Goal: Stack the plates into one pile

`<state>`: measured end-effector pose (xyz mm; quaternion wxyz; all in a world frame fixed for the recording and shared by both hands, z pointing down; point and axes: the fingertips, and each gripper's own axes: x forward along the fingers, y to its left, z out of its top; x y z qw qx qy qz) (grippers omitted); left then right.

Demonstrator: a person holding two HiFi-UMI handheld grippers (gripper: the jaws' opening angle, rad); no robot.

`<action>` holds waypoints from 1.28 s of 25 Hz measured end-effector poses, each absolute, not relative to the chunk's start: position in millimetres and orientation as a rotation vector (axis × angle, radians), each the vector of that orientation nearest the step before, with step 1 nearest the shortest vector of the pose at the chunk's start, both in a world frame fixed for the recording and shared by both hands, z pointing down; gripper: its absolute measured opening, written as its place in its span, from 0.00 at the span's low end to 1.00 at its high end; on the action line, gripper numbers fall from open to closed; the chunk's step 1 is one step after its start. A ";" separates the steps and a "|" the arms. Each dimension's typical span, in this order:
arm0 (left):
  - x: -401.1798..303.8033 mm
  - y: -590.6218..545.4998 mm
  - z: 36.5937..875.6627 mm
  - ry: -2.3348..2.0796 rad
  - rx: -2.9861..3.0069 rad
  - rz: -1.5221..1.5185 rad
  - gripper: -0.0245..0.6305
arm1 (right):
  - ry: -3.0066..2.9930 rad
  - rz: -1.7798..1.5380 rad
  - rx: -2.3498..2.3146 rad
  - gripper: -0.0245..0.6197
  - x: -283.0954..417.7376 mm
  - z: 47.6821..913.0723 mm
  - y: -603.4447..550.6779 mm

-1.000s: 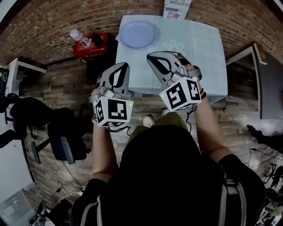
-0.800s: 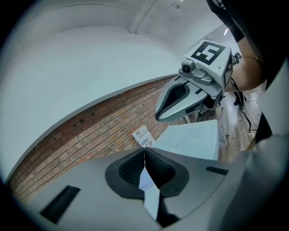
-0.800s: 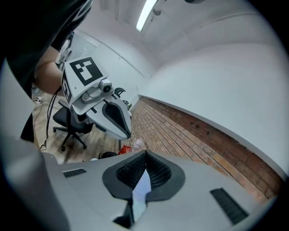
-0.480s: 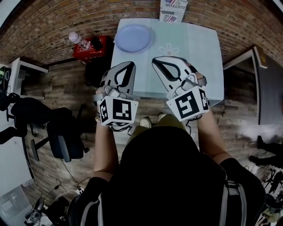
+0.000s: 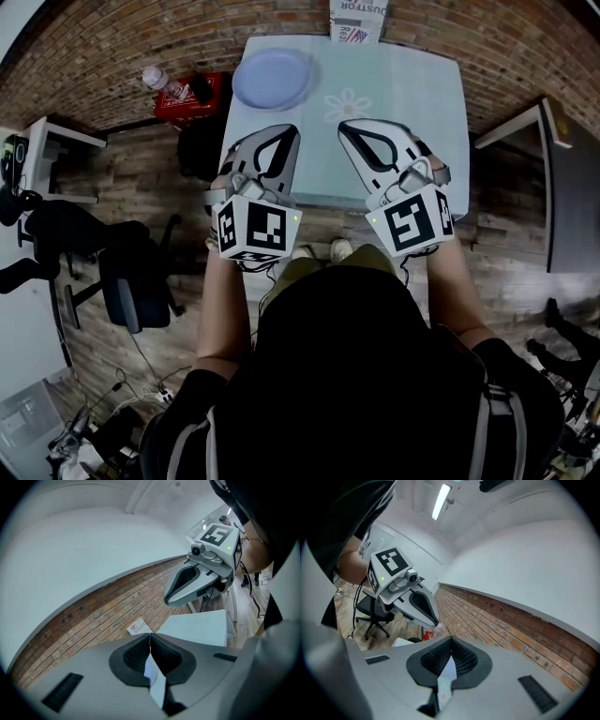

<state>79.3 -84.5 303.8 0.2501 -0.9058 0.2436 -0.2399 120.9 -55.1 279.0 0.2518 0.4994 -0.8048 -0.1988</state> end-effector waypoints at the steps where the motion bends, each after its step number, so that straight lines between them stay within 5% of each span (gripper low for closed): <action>1: 83.9 -82.2 304.4 0.664 -2.466 -0.655 0.07 | -2.185 -0.541 1.356 0.09 126.6 280.6 -52.5; 32: 150.2 -45.0 290.2 0.635 -2.439 -0.594 0.07 | -2.183 -0.587 1.358 0.09 177.6 274.9 -16.3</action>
